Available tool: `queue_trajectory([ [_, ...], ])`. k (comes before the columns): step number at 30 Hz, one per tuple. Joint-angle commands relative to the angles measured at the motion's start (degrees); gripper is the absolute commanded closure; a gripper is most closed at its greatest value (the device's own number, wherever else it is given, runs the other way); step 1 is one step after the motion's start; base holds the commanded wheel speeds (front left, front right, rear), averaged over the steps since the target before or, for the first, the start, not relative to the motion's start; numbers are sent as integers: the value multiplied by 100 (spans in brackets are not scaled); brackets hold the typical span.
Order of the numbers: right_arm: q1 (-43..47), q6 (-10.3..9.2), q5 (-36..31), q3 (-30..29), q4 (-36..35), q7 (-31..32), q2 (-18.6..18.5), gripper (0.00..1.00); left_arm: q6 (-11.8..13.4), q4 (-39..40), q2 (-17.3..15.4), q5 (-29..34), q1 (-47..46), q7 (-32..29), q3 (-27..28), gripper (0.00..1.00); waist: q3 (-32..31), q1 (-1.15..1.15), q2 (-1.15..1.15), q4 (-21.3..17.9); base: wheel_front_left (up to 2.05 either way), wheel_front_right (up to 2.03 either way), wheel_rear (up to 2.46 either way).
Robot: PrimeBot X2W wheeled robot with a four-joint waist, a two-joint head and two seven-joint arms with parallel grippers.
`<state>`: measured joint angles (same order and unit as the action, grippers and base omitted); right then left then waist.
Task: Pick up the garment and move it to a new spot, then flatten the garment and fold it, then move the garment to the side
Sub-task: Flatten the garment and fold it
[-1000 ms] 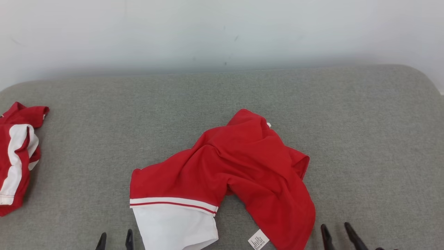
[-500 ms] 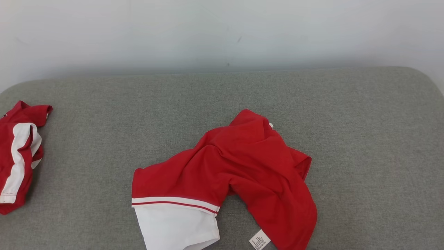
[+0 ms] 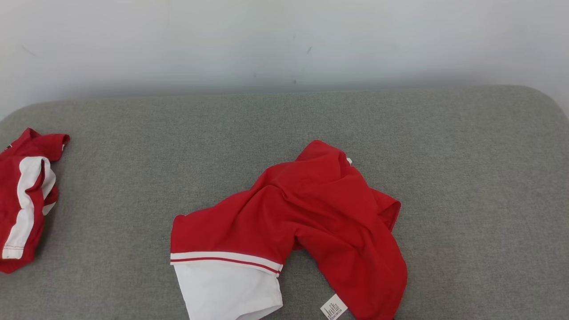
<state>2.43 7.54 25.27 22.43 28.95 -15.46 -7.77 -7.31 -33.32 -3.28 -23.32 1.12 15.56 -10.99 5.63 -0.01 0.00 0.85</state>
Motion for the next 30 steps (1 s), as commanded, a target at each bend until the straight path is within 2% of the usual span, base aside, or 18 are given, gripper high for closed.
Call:
queue_trajectory([
  [1, 26, -11, 44, 70, 104, 56, 53, 0, -28, -113, 72, -6, 15, -77, -137, 0, -1, 1, 0, -9, 0, 0, 0],
  [3, 4, -12, 70, 81, 142, 57, 49, 0, -35, -176, 93, -151, 66, -89, -303, 0, -10, 1, 0, -22, 0, 0, 0],
  [4, -4, -12, 97, 87, 171, 58, 50, 22, -45, -215, 97, -230, 82, -103, -391, 11, -16, 1, 0, -25, 0, 0, 0],
  [5, -10, -12, 105, 103, 200, 58, 54, 56, -46, -257, 108, -326, 87, -105, -503, 41, -29, 1, 0, -26, 0, 0, 0],
  [6, -15, -12, 99, 120, 219, 58, 59, 100, -47, -313, 118, -302, 78, -115, -590, 85, -42, 1, 0, -24, 0, 0, 0],
  [7, -28, -12, 105, 123, 221, 58, 72, 100, -47, -331, 107, -267, 48, -116, -649, 100, -54, 1, 0, -25, 0, 0, 0],
  [13, -18, -12, -21, -169, -240, 29, -87, 100, -11, 380, 19, -205, 47, -38, -174, 100, -111, 1, 0, -44, 0, 0, 0],
  [17, 56, -12, 1, -396, -830, 30, -231, 100, -11, 1122, -39, -100, 149, -37, 82, 100, -102, 1, 0, -92, 0, 0, 0],
  [22, 22, -12, -84, -572, -1383, 30, -587, 100, -12, 1835, -125, 101, 79, -37, 367, 100, -40, 1, 0, -157, 0, 0, 0],
  [25, -161, -12, -29, -660, -1589, 28, -738, 100, -12, 2096, -289, 178, -156, -37, 346, 100, 19, 1, 0, -177, 0, 0, 0],
  [27, -310, -12, 344, -854, -1758, 29, -670, 100, -11, 2232, -420, 207, -399, -37, 318, 100, 68, 1, 0, -188, 0, 0, 0],
  [30, -765, -12, 336, -823, -1938, 29, -959, 100, -11, 2373, -678, 208, -931, -37, 240, 100, 202, 1, 0, -221, 0, 0, 0],
])
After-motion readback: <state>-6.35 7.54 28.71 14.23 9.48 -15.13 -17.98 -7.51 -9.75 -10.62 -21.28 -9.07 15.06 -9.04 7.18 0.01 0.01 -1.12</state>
